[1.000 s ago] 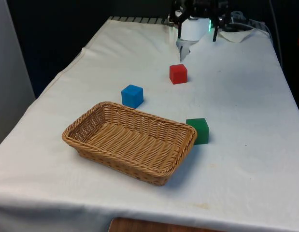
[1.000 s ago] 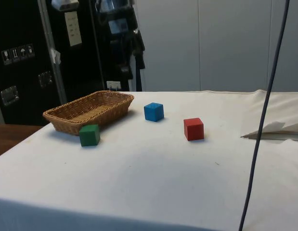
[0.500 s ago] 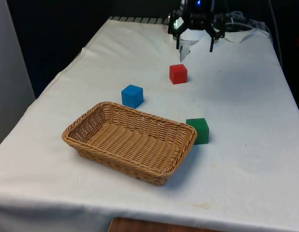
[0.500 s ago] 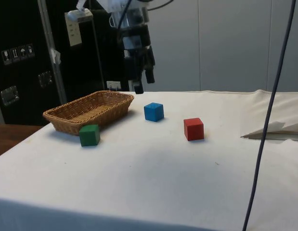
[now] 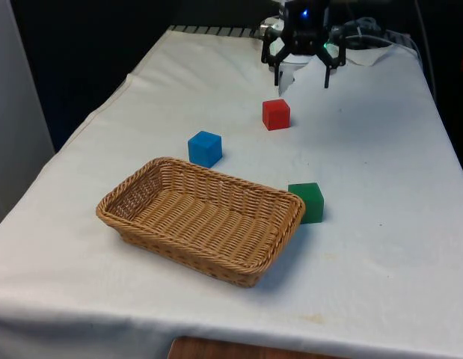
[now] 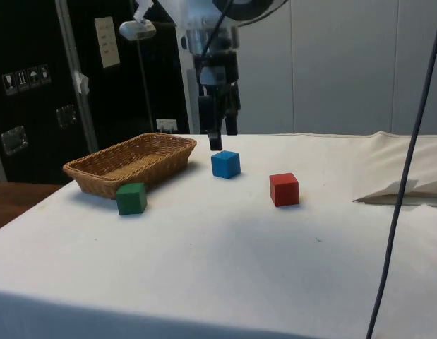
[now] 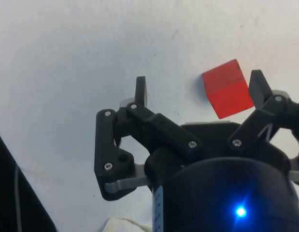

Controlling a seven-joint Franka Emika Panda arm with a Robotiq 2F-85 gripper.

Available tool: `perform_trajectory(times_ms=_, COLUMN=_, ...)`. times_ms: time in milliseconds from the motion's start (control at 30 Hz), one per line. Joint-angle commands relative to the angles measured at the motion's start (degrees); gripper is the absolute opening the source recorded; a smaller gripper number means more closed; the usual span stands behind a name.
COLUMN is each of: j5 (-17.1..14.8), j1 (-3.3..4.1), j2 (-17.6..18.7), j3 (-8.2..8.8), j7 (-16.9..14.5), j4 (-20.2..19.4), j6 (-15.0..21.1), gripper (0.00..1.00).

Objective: Pick up exactly two blocks and place them into the basket.

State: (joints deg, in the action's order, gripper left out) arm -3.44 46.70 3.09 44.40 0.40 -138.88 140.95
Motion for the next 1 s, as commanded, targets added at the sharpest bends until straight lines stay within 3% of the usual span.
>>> perform_trajectory(times_ms=0, j5=0.69, j1=-0.11, j2=-0.8, j3=0.17, j7=0.17, j4=-1.15, j6=1.66, gripper=1.0)
perform_trajectory(times_ms=467, j5=0.74, j1=-0.92, j2=-1.43, j3=0.4, j7=-0.52, j4=-2.35, j6=2.29, gripper=1.0)
perform_trajectory(times_ms=700, j5=0.52, j1=-1.38, j2=-3.67, j3=0.4, j7=-1.38, j4=-6.19, j6=6.76, gripper=1.0)
perform_trajectory(times_ms=733, j5=0.0, j1=-1.32, j2=-3.27, j3=0.29, j7=-1.6, j4=-5.73, j6=5.73, gripper=1.0)
perform_trajectory(times_ms=800, j5=0.4, j1=-1.6, j2=-4.47, j3=0.4, j7=-1.72, j4=-7.79, j6=8.77, gripper=1.0)
perform_trajectory(times_ms=967, j5=0.57, j1=-2.12, j2=-5.44, j3=0.63, j7=-2.46, j4=-10.43, j6=11.75, gripper=1.0)
